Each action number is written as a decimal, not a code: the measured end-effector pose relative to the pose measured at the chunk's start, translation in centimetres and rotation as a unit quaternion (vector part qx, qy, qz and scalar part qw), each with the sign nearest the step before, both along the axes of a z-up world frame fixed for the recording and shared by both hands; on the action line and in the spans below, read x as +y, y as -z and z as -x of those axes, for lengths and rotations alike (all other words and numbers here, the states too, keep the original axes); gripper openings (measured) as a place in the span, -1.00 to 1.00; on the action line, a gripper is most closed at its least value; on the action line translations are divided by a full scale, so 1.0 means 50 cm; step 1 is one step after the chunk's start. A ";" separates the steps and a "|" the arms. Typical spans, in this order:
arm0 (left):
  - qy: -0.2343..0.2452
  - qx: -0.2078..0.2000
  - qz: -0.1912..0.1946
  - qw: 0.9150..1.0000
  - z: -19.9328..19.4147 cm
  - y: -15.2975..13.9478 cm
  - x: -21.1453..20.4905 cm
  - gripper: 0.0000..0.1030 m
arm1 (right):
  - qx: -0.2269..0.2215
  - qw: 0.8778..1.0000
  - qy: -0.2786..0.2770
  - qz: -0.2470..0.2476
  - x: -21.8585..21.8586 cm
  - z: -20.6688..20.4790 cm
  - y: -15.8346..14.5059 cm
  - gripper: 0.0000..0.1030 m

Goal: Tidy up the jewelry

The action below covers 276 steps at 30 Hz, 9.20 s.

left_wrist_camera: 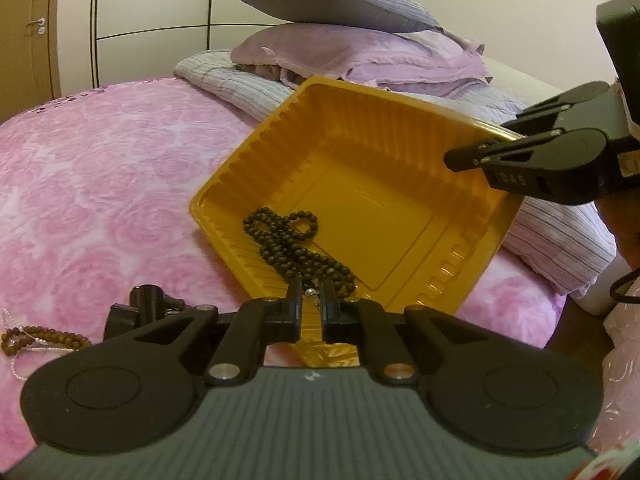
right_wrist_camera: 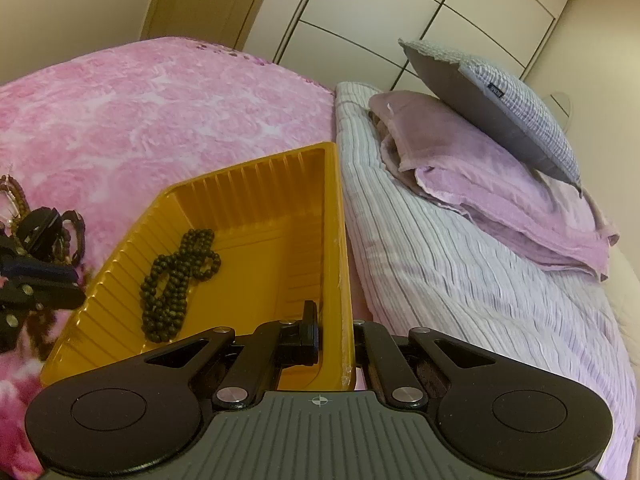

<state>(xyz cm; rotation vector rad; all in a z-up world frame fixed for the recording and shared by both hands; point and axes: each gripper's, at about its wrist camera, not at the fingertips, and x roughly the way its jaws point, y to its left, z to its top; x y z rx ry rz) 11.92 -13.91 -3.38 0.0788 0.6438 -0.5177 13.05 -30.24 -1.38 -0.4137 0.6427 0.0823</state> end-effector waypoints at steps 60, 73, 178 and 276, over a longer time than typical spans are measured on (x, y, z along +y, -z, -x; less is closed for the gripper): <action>-0.164 -0.013 -0.098 0.982 -0.024 0.089 0.240 -0.86 | 0.004 1.000 0.005 0.009 0.001 -0.008 0.005 -0.94; -0.130 -0.041 -0.049 0.989 0.023 -0.007 0.199 -0.86 | 0.004 1.000 0.005 0.005 -0.003 -0.008 0.005 -0.94; -0.226 0.050 0.022 0.973 -0.136 0.067 0.351 -0.52 | 0.006 1.000 0.000 0.014 0.001 -0.018 0.002 -0.94; 0.160 0.030 -0.053 0.985 -0.170 -0.233 -0.107 -0.63 | 0.000 1.000 -0.012 -0.007 -0.010 -0.017 -0.012 -0.93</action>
